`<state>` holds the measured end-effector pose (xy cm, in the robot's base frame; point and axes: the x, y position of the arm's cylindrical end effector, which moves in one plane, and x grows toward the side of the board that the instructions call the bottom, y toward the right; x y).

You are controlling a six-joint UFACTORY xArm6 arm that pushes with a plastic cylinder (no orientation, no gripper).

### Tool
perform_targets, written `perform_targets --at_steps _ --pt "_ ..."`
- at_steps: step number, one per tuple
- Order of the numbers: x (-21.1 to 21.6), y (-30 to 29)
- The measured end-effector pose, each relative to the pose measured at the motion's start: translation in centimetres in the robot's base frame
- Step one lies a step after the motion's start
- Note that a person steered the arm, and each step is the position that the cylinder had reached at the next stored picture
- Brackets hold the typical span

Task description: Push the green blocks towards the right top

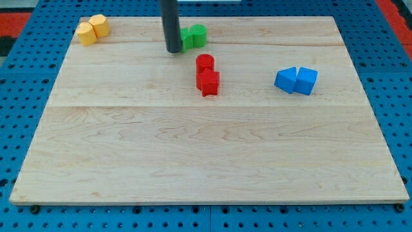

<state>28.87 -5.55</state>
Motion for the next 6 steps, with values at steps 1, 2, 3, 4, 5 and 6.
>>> perform_targets --at_steps 1,2,3,4,5,6 --pt "-1.0 3.0" --pt "-2.3 3.4" --pt "-4.1 2.6" --pt "-5.9 2.1" --pt "-6.1 0.2" --pt "-7.8 -2.3"
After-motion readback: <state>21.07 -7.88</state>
